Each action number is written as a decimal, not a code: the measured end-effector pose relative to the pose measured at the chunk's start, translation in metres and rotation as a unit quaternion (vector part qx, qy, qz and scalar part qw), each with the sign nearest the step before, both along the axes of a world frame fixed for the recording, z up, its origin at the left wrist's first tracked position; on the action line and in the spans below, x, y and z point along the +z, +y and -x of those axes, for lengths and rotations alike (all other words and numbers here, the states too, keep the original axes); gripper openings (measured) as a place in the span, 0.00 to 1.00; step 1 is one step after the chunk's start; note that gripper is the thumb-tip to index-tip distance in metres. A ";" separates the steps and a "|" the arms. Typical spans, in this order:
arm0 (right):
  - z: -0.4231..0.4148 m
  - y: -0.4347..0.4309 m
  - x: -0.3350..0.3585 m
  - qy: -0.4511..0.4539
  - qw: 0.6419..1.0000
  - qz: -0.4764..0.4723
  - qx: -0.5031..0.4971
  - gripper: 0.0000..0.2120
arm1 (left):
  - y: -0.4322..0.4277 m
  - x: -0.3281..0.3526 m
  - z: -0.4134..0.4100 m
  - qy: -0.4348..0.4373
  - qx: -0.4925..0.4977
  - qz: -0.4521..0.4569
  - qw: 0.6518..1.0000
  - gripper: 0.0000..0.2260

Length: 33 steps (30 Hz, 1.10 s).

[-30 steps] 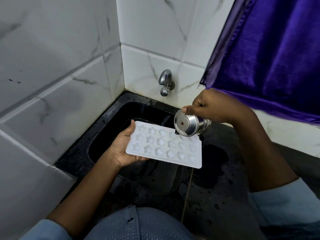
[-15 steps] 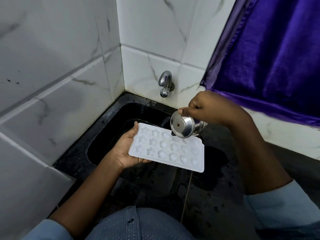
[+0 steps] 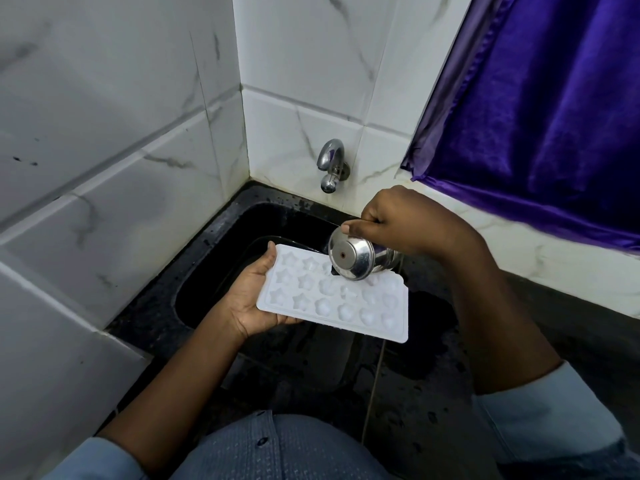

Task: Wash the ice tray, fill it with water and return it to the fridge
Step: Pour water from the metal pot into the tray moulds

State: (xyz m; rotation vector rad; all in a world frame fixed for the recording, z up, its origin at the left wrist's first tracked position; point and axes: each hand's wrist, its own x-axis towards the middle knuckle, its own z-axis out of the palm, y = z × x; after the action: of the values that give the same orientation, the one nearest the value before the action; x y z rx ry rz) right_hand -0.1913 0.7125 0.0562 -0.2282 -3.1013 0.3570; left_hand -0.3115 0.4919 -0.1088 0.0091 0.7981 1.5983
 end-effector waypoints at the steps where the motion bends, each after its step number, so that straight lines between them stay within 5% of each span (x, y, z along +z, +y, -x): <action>1: 0.000 0.000 0.000 -0.001 1.000 0.000 0.001 0.30 | -0.001 0.000 0.000 0.000 0.001 0.000 1.000 0.37; 33: 0.011 -0.020 0.010 0.035 0.999 -0.004 0.000 0.29 | 0.003 -0.005 -0.005 -0.019 -0.018 -0.012 1.000 0.37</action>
State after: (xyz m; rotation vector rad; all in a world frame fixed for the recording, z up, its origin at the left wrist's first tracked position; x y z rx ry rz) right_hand -0.2021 0.6924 0.0665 -0.2104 -3.0341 0.3459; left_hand -0.3068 0.4947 -0.1140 0.0095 0.7457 1.5700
